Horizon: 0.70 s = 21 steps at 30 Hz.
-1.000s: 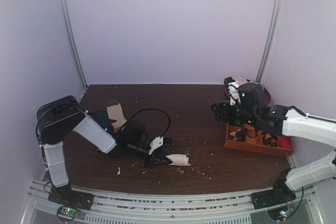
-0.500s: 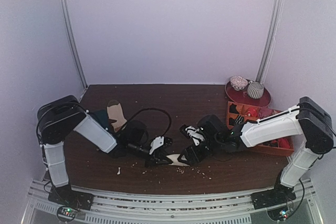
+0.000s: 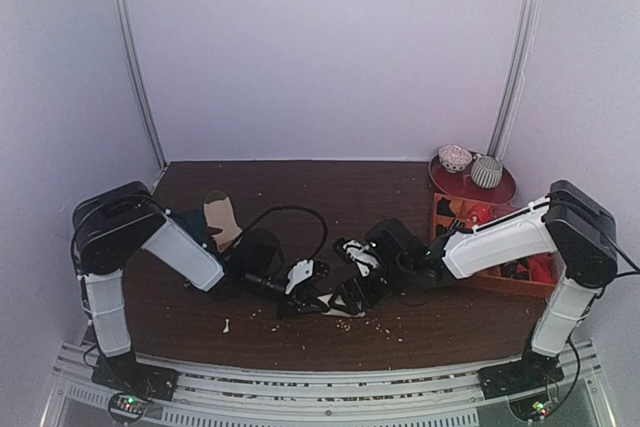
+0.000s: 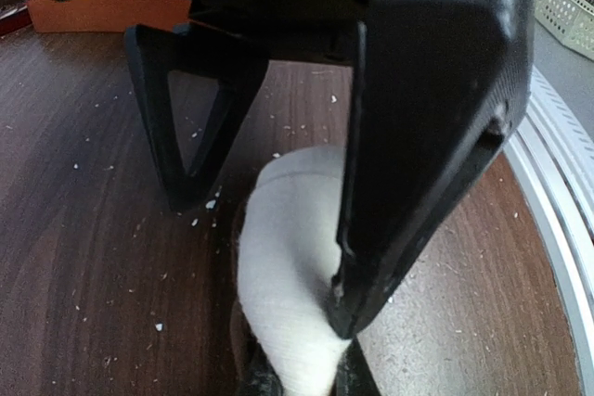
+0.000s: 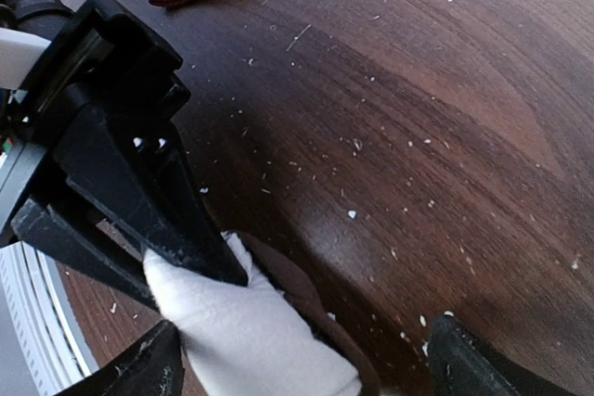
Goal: Roll the socks
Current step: Pick up the pair of socks from the center of the board.
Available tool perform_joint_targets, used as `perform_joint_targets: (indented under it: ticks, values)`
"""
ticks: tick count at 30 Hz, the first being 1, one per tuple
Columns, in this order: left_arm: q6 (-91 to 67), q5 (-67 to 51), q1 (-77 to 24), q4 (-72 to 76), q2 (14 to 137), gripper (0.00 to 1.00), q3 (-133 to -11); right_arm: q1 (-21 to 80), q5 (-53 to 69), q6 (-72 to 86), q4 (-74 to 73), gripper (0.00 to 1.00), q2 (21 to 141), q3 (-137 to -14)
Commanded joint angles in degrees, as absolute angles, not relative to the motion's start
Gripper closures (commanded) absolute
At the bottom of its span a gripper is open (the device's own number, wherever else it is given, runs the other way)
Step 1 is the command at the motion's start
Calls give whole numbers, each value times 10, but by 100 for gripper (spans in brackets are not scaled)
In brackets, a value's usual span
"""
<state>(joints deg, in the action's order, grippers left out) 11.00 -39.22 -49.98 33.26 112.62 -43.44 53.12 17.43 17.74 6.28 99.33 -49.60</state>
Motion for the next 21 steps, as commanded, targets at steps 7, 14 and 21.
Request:
perform_joint_targets:
  ticks: [7,14,21]
  values:
    - [114,-366,-506,243,1164,100,-423,531,189,175,78,13,1017,-477]
    - [114,-364,-506,241,1165,100,-425,529,100,151,42,8,989,-482]
    - [116,-360,-506,236,1166,100,-426,505,79,120,26,0,923,-508]
